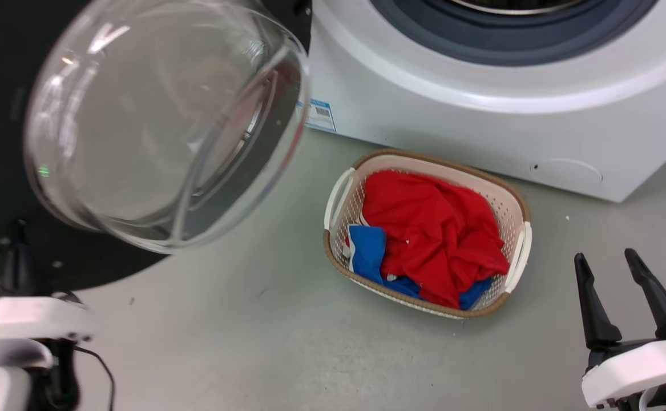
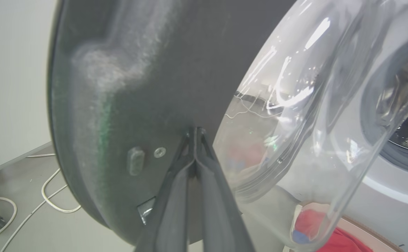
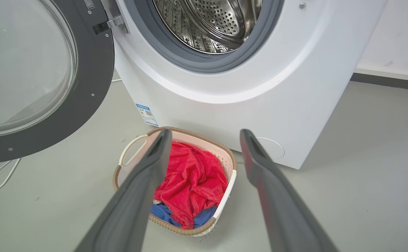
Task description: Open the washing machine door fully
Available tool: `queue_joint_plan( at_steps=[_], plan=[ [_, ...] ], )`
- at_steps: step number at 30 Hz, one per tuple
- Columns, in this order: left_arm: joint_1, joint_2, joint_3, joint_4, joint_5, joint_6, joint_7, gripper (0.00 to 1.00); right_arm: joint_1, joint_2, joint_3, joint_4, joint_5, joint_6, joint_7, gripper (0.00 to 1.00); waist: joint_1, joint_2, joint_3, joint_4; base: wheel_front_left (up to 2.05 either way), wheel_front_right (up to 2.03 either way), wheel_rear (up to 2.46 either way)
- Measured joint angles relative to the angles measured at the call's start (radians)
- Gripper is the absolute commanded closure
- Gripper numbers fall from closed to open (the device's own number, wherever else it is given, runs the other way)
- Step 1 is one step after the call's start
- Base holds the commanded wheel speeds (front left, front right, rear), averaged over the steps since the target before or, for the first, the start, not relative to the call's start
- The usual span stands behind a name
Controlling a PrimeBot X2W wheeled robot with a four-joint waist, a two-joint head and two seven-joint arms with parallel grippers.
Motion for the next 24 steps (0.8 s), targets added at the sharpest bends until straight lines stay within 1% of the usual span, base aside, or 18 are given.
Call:
queue_joint_plan(
  at_steps=[1,2,7,13,18,24],
  plan=[
    [-0.012,0.009,0.011,0.019,-0.011,-0.013,-0.001,1.00,-0.004,-0.004,0.001,-0.001,0.000,0.000,0.001,0.00,0.0000,0.0000,0.009,-0.003,0.00,0.00,0.00],
    [-0.012,0.009,0.011,0.019,-0.011,-0.013,-0.001,1.00,-0.004,-0.004,0.001,-0.001,0.000,0.000,0.001,0.00,0.0000,0.0000,0.009,-0.003,0.00,0.00,0.00],
    [-0.060,0.045,0.052,0.107,-0.035,-0.056,-0.012,1.00,-0.022,-0.019,0.004,-0.002,0.006,0.000,0.001,0.00,0.0000,0.0000,0.038,-0.021,0.00,0.00,0.00],
    [-0.085,0.069,0.097,0.199,-0.058,-0.095,-0.032,1.00,-0.033,-0.022,0.008,0.007,0.010,0.000,-0.001,0.00,0.0000,0.0000,0.042,-0.037,0.00,0.00,0.00],
    [-0.082,0.054,0.104,0.228,-0.048,-0.115,-0.045,1.00,-0.033,-0.021,0.009,0.021,0.011,0.000,-0.006,0.00,0.0000,0.0000,0.025,-0.045,0.00,0.00,0.00],
    [-0.038,0.024,0.108,0.192,-0.004,-0.125,-0.053,1.00,-0.028,-0.003,0.011,0.040,0.010,0.000,-0.012,0.00,0.0000,0.0000,-0.017,-0.042,0.00,0.00,0.00]
  ],
)
